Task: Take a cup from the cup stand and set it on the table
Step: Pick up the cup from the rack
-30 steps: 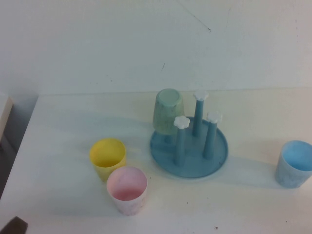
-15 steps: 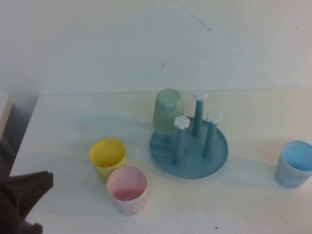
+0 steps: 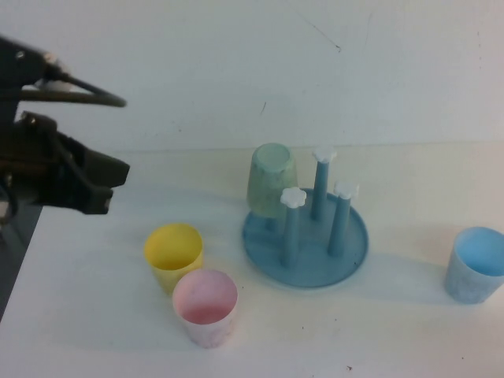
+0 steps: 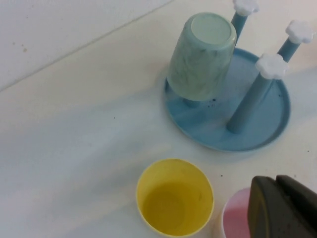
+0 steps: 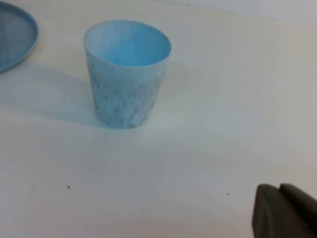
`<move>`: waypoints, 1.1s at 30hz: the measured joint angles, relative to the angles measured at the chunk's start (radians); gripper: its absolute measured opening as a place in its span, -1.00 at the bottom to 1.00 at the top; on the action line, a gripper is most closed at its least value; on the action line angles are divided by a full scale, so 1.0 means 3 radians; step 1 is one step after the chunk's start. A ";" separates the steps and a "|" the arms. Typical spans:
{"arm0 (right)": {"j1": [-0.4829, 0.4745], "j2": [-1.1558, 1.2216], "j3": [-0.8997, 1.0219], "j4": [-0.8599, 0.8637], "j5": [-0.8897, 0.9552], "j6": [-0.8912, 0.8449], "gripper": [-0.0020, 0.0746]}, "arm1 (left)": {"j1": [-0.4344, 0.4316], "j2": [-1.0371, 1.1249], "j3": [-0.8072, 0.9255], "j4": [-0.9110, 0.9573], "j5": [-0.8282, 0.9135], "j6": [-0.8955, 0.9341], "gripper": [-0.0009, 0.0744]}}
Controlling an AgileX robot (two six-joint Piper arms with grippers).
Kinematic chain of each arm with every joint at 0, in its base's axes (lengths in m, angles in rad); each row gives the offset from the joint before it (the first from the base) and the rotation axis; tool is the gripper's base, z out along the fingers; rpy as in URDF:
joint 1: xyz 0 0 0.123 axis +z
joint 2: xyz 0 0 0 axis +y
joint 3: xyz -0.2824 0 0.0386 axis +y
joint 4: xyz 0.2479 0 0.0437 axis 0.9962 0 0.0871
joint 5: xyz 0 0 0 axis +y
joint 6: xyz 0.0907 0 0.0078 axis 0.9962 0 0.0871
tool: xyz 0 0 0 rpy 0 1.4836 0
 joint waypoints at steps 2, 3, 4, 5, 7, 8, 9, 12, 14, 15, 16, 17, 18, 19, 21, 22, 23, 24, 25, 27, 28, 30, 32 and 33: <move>0.0000 0.0000 0.0000 0.0000 0.0000 0.0000 -0.95 | -0.0205 0.0174 -0.0262 0.0358 0.0030 -0.0236 -0.98; 0.0000 0.0000 0.0000 0.0000 0.0000 0.0000 -0.95 | -0.0326 0.0258 -0.0364 0.0518 0.0044 -0.0344 -0.98; 0.0000 0.0000 0.0000 0.0000 0.0000 0.0000 -0.95 | -0.0453 0.0343 -0.0489 0.0722 0.0068 -0.0486 -0.98; 0.0000 0.0000 0.0000 0.0000 0.0000 0.0000 -0.95 | -0.0582 0.0427 -0.0611 0.0928 0.0086 -0.0635 -0.98; 0.0000 0.0000 0.0000 0.0000 0.0000 0.0000 -0.95 | -0.0806 0.0585 -0.0824 0.1290 0.0146 -0.0936 -0.98; 0.0000 0.0000 0.0000 0.0000 0.0000 0.0000 -0.95 | -0.0918 0.0675 -0.0940 0.1476 0.0182 -0.1077 -0.98; 0.0000 0.0000 0.0000 0.0000 0.0000 0.0000 -0.95 | -0.1001 0.0749 -0.1053 0.1612 0.0215 -0.1184 -0.98; 0.0000 0.0000 0.0000 0.0000 0.0000 0.0000 -0.95 | -0.1219 0.1038 -0.1367 0.1992 0.0357 -0.1543 -0.98; 0.0000 0.0000 0.0000 0.0000 0.0000 0.0000 -0.95 | -0.1312 0.1240 -0.1604 0.2106 0.0511 -0.1748 -0.98; 0.0000 0.0000 0.0000 0.0000 0.0000 0.0000 -0.95 | -0.1348 0.1324 -0.1707 0.2132 0.0612 -0.1809 -0.98; 0.0000 0.0000 0.0000 0.0000 0.0000 0.0000 -0.95 | -0.1379 0.1429 -0.1840 0.2158 0.0716 -0.1862 -0.98; 0.0000 0.0000 0.0000 0.0000 0.0000 0.0000 -0.95 | -0.1414 0.1539 -0.1974 0.2174 0.0816 -0.1877 -0.97; 0.0000 0.0000 0.0000 0.0000 0.0000 0.0000 -0.95 | -0.1436 0.1624 -0.2106 0.2173 0.0892 -0.1883 -0.94; 0.0000 0.0000 0.0000 0.0000 0.0000 0.0000 -0.95 | -0.1458 0.1726 -0.2235 0.2173 0.0976 -0.1884 -0.89; 0.0000 0.0000 0.0000 0.0000 0.0000 0.0000 -0.95 | -0.1472 0.1917 -0.2458 0.2165 0.1088 -0.1890 -0.71; 0.0000 0.0000 0.0000 0.0000 0.0000 0.0000 -0.95 | -0.1472 0.2006 -0.2571 0.2165 0.1131 -0.1897 -0.58; 0.0000 0.0000 0.0000 0.0000 0.0000 0.0000 -0.95 | -0.1472 0.2092 -0.2675 0.2172 0.1164 -0.1932 -0.41; 0.0000 0.0000 0.0000 0.0000 0.0000 0.0000 -0.95 | -0.1472 0.2157 -0.2751 0.2179 0.1179 -0.1973 -0.25; 0.0000 0.0000 0.0000 0.0000 0.0000 0.0000 -0.95 | -0.1472 0.2235 -0.2839 0.2186 0.1195 -0.2012 -0.03; 0.0000 0.0000 0.0000 0.0000 0.0000 0.0000 -0.95 | -0.1472 0.2360 -0.2990 0.2186 0.1217 -0.2078 0.36; 0.0000 0.0000 0.0000 0.0000 0.0000 0.0000 -0.95 | -0.1472 0.2422 -0.3055 0.2179 0.1216 -0.2106 0.53; 0.0000 0.0000 0.0000 0.0000 0.0000 0.0000 -0.95 | -0.1472 0.2526 -0.3160 0.2167 0.1216 -0.2144 0.73; 0.0000 0.0000 0.0000 0.0000 0.0000 0.0000 -0.95 | -0.1474 0.2629 -0.3254 0.2144 0.1174 -0.2151 0.81; 0.0000 0.0000 0.0000 0.0000 0.0000 0.0000 -0.95 | -0.1474 0.2676 -0.3285 0.2115 0.1129 -0.2151 0.83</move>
